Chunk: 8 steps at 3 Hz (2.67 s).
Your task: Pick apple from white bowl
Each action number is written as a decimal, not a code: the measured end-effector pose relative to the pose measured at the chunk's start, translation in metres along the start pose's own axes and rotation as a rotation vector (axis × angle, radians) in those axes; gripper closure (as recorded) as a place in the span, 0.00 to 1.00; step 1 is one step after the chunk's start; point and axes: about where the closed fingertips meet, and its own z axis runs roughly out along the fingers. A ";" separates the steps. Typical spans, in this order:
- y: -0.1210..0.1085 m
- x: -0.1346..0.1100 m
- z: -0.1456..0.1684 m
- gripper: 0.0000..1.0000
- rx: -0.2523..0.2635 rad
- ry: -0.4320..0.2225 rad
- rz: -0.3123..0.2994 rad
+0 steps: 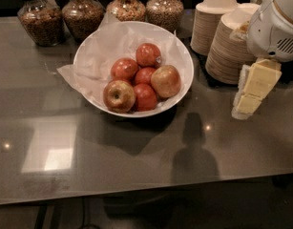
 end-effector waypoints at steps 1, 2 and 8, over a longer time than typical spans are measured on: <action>0.000 0.000 0.000 0.00 0.000 -0.001 -0.001; -0.002 -0.002 0.002 0.00 0.004 -0.031 0.007; -0.024 -0.078 0.031 0.12 -0.032 -0.393 -0.092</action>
Offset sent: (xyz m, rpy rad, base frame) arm 0.0054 0.0002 -0.0033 0.0700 -0.0080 -0.0033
